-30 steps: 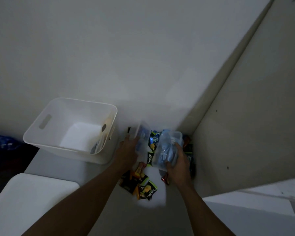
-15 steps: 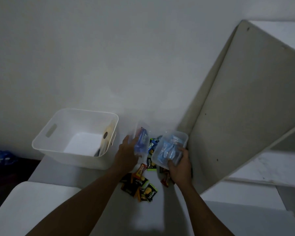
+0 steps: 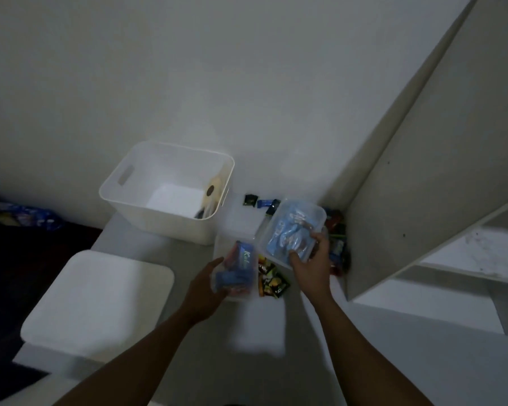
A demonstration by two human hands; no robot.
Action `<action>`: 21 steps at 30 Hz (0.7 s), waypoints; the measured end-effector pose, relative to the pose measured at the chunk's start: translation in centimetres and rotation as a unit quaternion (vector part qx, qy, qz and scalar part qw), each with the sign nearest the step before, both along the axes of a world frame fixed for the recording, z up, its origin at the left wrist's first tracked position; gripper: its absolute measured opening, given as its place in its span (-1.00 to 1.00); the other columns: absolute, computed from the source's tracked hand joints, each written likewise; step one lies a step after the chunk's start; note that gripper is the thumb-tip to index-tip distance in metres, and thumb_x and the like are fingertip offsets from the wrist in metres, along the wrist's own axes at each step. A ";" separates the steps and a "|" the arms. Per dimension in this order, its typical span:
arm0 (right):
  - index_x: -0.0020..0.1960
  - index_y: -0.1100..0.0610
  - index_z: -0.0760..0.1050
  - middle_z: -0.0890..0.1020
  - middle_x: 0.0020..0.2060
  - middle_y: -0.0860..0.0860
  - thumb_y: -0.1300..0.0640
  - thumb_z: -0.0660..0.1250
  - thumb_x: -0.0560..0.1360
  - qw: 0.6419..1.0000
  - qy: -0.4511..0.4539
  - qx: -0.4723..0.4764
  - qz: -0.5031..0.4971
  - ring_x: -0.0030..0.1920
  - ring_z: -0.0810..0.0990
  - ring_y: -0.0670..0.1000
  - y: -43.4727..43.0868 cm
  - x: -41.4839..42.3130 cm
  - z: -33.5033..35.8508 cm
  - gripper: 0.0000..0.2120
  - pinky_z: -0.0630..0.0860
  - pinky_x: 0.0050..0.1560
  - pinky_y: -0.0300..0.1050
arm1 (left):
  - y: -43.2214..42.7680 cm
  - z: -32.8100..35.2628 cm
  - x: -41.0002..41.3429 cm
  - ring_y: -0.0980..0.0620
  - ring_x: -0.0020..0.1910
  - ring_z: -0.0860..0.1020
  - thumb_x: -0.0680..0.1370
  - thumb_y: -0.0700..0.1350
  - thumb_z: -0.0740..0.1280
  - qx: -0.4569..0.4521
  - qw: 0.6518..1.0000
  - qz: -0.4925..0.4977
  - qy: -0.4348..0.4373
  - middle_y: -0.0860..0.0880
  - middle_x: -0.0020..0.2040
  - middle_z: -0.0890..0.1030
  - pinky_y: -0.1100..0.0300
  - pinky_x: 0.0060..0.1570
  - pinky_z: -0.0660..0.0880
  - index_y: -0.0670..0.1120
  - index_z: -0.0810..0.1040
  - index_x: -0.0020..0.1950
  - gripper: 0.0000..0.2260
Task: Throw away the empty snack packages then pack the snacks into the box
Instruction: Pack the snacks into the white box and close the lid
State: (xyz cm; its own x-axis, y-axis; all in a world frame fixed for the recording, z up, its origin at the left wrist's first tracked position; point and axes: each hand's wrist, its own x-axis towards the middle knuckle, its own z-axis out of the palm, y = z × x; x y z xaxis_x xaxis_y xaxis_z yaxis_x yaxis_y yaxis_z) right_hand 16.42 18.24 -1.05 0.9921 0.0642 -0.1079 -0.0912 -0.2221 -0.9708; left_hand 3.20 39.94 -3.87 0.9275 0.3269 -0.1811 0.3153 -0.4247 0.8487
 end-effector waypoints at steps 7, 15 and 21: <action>0.30 0.16 0.29 0.48 0.02 -0.21 0.30 0.43 0.49 0.997 0.029 -0.031 0.069 -0.05 0.55 -0.45 4.1 -7.4 -0.5 -0.53 0.46 -0.17 -0.54 | 3.4 -3.2 -6.9 0.58 0.13 0.41 0.27 0.49 0.35 -0.025 1.000 0.011 0.007 0.39 0.23 0.46 0.62 0.08 0.31 -0.11 0.38 0.39 -0.10; 0.28 0.09 0.28 0.52 0.06 -0.23 0.23 0.46 0.50 0.991 0.081 -0.036 0.104 -0.06 0.60 -0.43 7.7 -15.2 -1.4 -0.53 0.56 -0.23 -0.41 | 6.1 -4.4 -9.5 0.32 0.18 0.42 0.49 -0.25 0.46 -0.028 0.996 -0.051 0.071 0.07 0.26 0.43 0.38 0.19 0.39 -0.03 0.37 0.40 -0.48; 0.23 0.03 0.26 0.53 0.05 -0.20 0.21 0.43 0.53 0.985 0.085 -0.067 0.134 -0.06 0.62 -0.38 9.8 -17.8 -1.9 -0.58 0.58 -0.22 -0.38 | 9.0 -4.4 -10.9 -0.23 0.26 0.54 0.52 -0.13 0.33 -0.177 0.982 0.002 0.061 -0.15 0.33 0.49 -0.19 0.15 0.55 0.10 0.41 0.30 -0.63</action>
